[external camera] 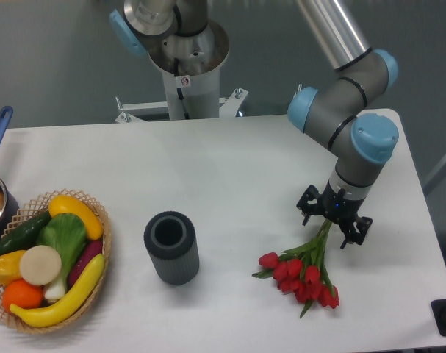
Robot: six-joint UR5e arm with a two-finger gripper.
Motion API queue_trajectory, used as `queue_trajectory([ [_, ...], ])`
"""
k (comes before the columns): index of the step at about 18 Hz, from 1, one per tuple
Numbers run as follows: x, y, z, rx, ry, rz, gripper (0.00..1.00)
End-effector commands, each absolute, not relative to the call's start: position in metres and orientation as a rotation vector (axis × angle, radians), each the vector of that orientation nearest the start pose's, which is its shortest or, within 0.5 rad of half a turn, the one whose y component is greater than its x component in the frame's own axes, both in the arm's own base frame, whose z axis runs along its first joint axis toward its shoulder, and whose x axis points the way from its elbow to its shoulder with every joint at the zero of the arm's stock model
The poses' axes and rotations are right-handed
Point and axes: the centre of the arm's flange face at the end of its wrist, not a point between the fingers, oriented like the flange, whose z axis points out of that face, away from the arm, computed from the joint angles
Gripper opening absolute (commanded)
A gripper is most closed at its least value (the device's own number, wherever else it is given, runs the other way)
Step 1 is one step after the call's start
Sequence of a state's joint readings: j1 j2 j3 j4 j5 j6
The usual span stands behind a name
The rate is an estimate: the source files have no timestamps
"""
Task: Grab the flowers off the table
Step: 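Lower the gripper around the tulip stems and close it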
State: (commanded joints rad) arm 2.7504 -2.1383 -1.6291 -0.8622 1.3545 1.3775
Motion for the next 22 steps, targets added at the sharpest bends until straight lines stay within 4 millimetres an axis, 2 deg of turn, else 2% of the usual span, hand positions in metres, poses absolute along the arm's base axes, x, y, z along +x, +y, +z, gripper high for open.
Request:
queue_trajectory([
  [3, -0.541, 0.394, 0.192, -2.913, 0.314, 0.025, 1.00],
  [6, -0.540, 0.393, 0.191, -2.923, 0.317, 0.027, 1.00],
  [8, -0.540, 0.393, 0.190, -2.925, 0.317, 0.026, 0.94],
  [10, -0.540, 0.393, 0.191, -2.925, 0.317, 0.026, 0.80],
  [15, -0.540, 0.394, 0.192, -2.923, 0.313, 0.031, 0.52],
  [17, -0.541, 0.394, 0.195, -2.921, 0.311, 0.037, 0.47],
  [19, -0.544, 0.395, 0.198, -2.919, 0.309, 0.048, 0.37],
  [22, -0.546, 0.396, 0.204, -2.916, 0.302, 0.062, 0.27],
])
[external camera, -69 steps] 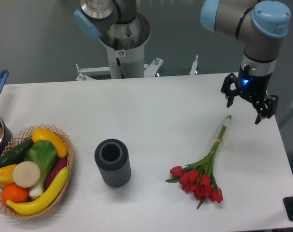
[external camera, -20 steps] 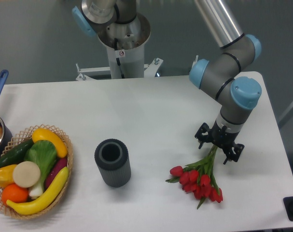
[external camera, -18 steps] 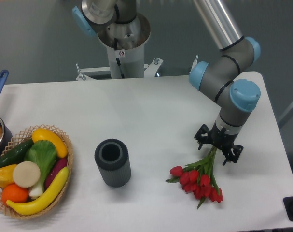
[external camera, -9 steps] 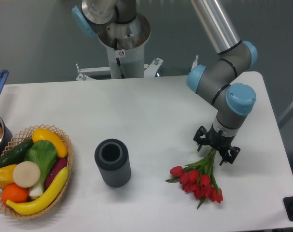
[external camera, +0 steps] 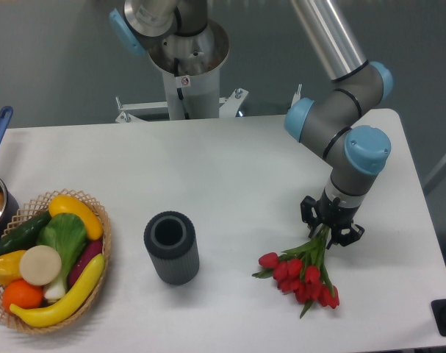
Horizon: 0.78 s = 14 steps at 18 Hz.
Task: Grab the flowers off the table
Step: 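Lower the gripper around the tulip stems and close it, then lift the gripped tulip bouquet up off the table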
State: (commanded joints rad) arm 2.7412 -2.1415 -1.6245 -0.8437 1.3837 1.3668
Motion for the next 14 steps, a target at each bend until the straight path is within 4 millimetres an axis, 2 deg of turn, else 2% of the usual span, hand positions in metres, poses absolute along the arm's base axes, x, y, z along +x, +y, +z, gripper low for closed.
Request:
queue_trajectory([
  [3, -0.546, 0.396, 0.204, -2.920, 0.275, 0.060, 0.13],
  [7, -0.546, 0.396, 0.204, -2.918, 0.277, 0.062, 0.13],
  [9, -0.550, 0.398, 0.211, -2.913, 0.276, 0.083, 0.13],
  [11, -0.556, 0.399, 0.227, -2.901, 0.275, 0.122, 0.13],
  [14, -0.554, 0.399, 0.271, -2.865, 0.281, 0.211, 0.13],
])
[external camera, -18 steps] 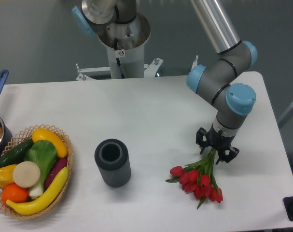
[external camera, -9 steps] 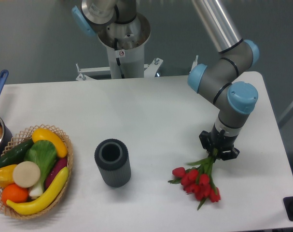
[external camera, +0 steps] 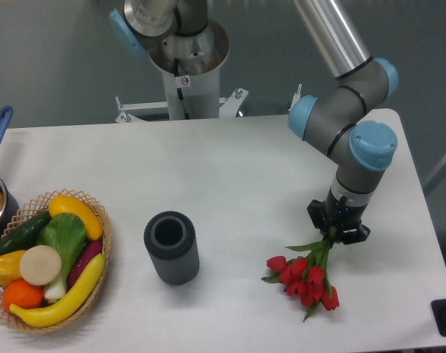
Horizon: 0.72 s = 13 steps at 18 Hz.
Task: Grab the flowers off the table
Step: 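Lift the gripped tulip bouquet up off the table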
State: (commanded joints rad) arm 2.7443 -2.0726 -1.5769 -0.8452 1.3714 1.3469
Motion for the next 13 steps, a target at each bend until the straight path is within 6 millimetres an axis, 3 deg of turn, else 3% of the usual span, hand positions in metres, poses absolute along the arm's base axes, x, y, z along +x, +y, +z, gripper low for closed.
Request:
queue_trajectory([
  [6, -0.547, 0.404, 0.351, -2.646, 0.168, 0.246, 0.13],
  [13, -0.554, 0.398, 0.395, -2.382, 0.120, 0.162, 0.13],
])
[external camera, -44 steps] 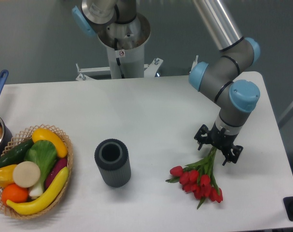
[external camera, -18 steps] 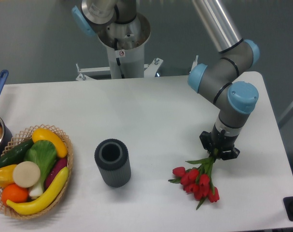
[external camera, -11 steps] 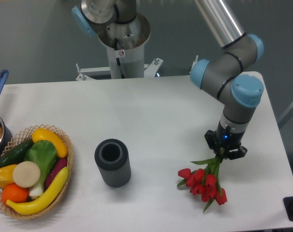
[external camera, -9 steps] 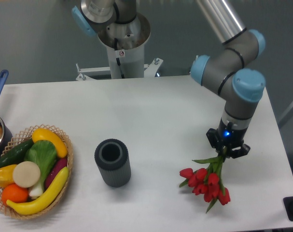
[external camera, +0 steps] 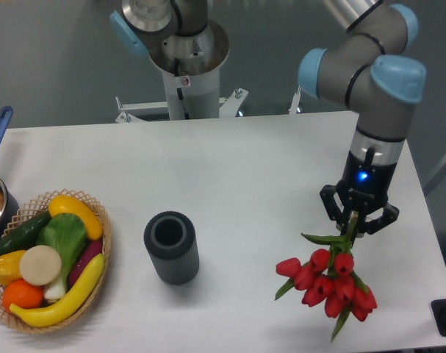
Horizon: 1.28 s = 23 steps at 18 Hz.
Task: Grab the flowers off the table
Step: 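Lift the gripped tulip bouquet up off the table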
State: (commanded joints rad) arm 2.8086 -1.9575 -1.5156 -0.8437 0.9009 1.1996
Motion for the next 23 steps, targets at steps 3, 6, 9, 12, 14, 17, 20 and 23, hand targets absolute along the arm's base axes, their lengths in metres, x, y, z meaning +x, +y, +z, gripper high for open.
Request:
queue_trajectory([
  [3, -0.553, 0.393, 0.409, -2.274, 0.120, 0.119, 0.13],
  [6, -0.558, 0.367, 0.434, -2.200, 0.061, 0.123, 0.13],
  [9, -0.563, 0.354, 0.438, -2.131, 0.044, 0.093, 0.13],
  [12, -0.563, 0.353, 0.443, -2.071, 0.055, 0.071, 0.13],
  [14, -0.563, 0.352, 0.447, -2.044, 0.062, 0.062, 0.13],
  [17, -0.566, 0.347, 0.447, -2.018, 0.057, 0.051, 0.13],
  [20, -0.567, 0.345, 0.447, -2.015, 0.053, 0.052, 0.13],
  [23, -0.567, 0.345, 0.449, -2.013, 0.056, 0.056, 0.13],
])
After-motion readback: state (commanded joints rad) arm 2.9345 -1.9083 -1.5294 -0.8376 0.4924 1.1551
